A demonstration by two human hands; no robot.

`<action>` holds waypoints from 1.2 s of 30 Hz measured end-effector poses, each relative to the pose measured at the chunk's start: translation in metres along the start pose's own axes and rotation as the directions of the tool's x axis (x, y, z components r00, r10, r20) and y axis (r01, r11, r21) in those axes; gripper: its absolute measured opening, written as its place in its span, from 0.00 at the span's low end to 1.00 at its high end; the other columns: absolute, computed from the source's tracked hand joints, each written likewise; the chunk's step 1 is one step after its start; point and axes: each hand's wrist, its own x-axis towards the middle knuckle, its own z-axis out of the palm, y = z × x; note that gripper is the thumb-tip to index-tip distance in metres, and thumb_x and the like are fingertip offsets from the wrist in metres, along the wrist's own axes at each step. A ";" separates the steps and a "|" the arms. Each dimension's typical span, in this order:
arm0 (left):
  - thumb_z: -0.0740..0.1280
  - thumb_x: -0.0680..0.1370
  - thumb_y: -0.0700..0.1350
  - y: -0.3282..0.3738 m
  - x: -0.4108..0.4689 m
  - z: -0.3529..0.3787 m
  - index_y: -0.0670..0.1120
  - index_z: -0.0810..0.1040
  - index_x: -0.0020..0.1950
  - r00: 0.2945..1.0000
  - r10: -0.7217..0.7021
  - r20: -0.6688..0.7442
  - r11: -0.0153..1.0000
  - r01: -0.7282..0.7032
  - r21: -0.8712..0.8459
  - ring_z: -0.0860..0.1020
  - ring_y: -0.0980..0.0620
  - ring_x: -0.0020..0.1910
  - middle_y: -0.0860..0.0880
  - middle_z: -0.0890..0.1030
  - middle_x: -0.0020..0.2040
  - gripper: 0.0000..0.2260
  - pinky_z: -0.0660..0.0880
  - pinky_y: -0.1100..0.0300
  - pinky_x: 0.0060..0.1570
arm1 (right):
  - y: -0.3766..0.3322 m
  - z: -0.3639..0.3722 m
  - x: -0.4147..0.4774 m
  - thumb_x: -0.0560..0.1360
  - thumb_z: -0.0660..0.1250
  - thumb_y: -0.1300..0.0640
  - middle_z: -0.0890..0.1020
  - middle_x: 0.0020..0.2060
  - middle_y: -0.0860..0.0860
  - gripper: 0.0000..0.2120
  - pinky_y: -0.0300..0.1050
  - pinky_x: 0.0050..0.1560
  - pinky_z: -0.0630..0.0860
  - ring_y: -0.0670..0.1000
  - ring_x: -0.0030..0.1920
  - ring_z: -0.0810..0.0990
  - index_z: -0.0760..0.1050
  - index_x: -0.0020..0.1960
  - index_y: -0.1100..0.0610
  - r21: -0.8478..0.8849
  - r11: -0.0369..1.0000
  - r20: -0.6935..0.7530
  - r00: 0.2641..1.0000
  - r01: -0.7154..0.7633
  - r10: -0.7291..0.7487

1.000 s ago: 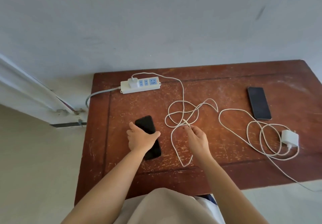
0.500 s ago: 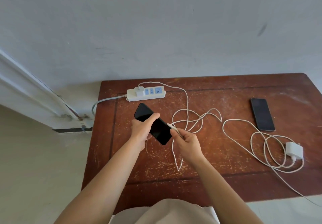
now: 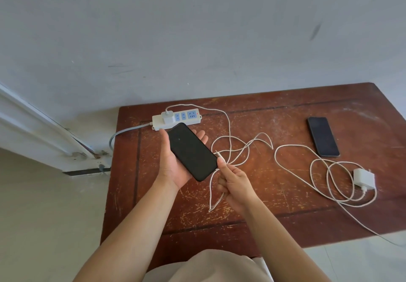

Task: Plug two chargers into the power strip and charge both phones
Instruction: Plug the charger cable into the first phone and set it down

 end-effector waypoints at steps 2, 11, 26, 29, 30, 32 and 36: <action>0.65 0.67 0.78 0.005 0.004 0.003 0.42 0.80 0.65 0.999 -0.041 0.033 0.999 0.041 -0.028 0.77 0.37 0.68 0.39 0.81 0.65 0.44 0.66 0.33 0.71 | 0.000 0.001 -0.003 0.80 0.67 0.46 0.57 0.29 0.48 0.19 0.37 0.28 0.64 0.45 0.28 0.56 0.81 0.64 0.57 -0.040 0.999 0.004 1.000 -0.009 0.009; 0.61 0.78 0.66 0.027 0.004 0.004 0.45 0.73 0.74 0.986 -0.083 0.142 0.981 0.106 -0.163 0.77 0.37 0.66 0.37 0.78 0.67 0.33 0.68 0.36 0.70 | 0.006 -0.012 -0.017 0.85 0.57 0.51 0.66 0.31 0.48 0.18 0.41 0.32 0.66 0.46 0.30 0.65 0.82 0.62 0.58 0.062 0.998 -0.010 1.000 0.008 -0.007; 0.63 0.76 0.61 0.040 0.005 0.043 0.41 0.81 0.60 0.996 -0.075 -0.054 0.966 0.059 -0.251 0.85 0.38 0.47 0.39 0.85 0.51 0.26 0.79 0.40 0.55 | -0.020 0.022 -0.045 0.80 0.67 0.48 0.80 0.36 0.50 0.14 0.39 0.41 0.77 0.47 0.37 0.78 0.86 0.53 0.57 -0.057 0.986 -0.030 0.987 0.156 -0.158; 0.63 0.77 0.60 0.038 0.001 0.050 0.41 0.80 0.60 0.997 -0.073 -0.041 0.954 0.058 -0.293 0.84 0.38 0.45 0.39 0.84 0.51 0.24 0.80 0.41 0.53 | -0.022 0.029 -0.047 0.76 0.69 0.45 0.80 0.34 0.50 0.16 0.40 0.41 0.77 0.48 0.35 0.78 0.87 0.49 0.57 -0.136 0.965 -0.059 0.971 0.222 -0.232; 0.62 0.77 0.60 0.038 0.000 0.052 0.41 0.79 0.59 0.997 -0.072 -0.037 0.952 0.057 -0.299 0.84 0.38 0.45 0.39 0.83 0.51 0.24 0.80 0.41 0.53 | -0.022 0.030 -0.048 0.75 0.69 0.45 0.81 0.33 0.51 0.16 0.40 0.41 0.78 0.49 0.35 0.78 0.86 0.48 0.57 -0.167 0.954 -0.059 0.964 0.248 -0.261; 0.62 0.77 0.61 0.038 -0.001 0.055 0.41 0.78 0.59 0.997 -0.074 -0.037 0.947 0.059 -0.316 0.84 0.39 0.45 0.39 0.83 0.51 0.24 0.81 0.42 0.50 | -0.023 0.033 -0.050 0.75 0.70 0.46 0.82 0.33 0.52 0.13 0.42 0.41 0.80 0.51 0.35 0.79 0.87 0.46 0.54 -0.220 0.929 -0.049 0.948 0.297 -0.315; 0.61 0.78 0.62 0.038 -0.003 0.056 0.41 0.79 0.59 0.996 -0.081 -0.031 0.937 0.066 -0.343 0.84 0.39 0.44 0.38 0.83 0.50 0.25 0.82 0.43 0.46 | -0.024 0.038 -0.050 0.78 0.71 0.49 0.84 0.32 0.51 0.07 0.44 0.37 0.81 0.50 0.32 0.80 0.87 0.46 0.49 -0.300 0.879 -0.037 0.916 0.371 -0.399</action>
